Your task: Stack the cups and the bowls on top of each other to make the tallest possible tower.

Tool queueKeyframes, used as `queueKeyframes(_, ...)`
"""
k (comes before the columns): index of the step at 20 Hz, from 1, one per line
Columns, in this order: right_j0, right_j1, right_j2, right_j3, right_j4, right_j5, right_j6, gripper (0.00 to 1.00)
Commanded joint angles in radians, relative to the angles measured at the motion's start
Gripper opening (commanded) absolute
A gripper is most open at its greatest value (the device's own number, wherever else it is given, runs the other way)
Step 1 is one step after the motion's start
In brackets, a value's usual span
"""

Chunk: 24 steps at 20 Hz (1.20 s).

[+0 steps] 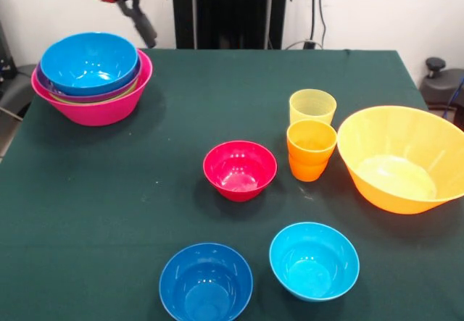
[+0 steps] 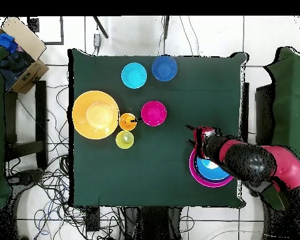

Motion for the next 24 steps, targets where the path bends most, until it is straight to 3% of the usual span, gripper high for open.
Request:
queueKeyframes(1,0.016,0.171,0.013,0.046,-0.095,-0.089,-0.085,1.00)
queueKeyframes(5,0.046,0.206,-0.030,0.055,-0.010,-0.060,0.060,1.00)
queueKeyframes(8,0.038,0.246,-0.027,0.090,0.042,-0.104,0.158,1.00)
queueKeyframes(13,0.044,0.200,0.019,0.173,0.074,-0.164,0.252,1.00)
queueKeyframes(16,0.045,0.192,0.015,0.195,0.060,-0.194,0.243,1.00)
queueKeyframes(21,0.018,0.275,-0.060,0.146,-0.014,-0.184,0.094,1.00)
queueKeyframes(22,0.038,0.275,-0.096,0.115,-0.048,-0.171,0.064,1.00)
queueKeyframes(24,0.194,0.172,-0.252,0.028,-0.122,-0.151,0.189,1.00)
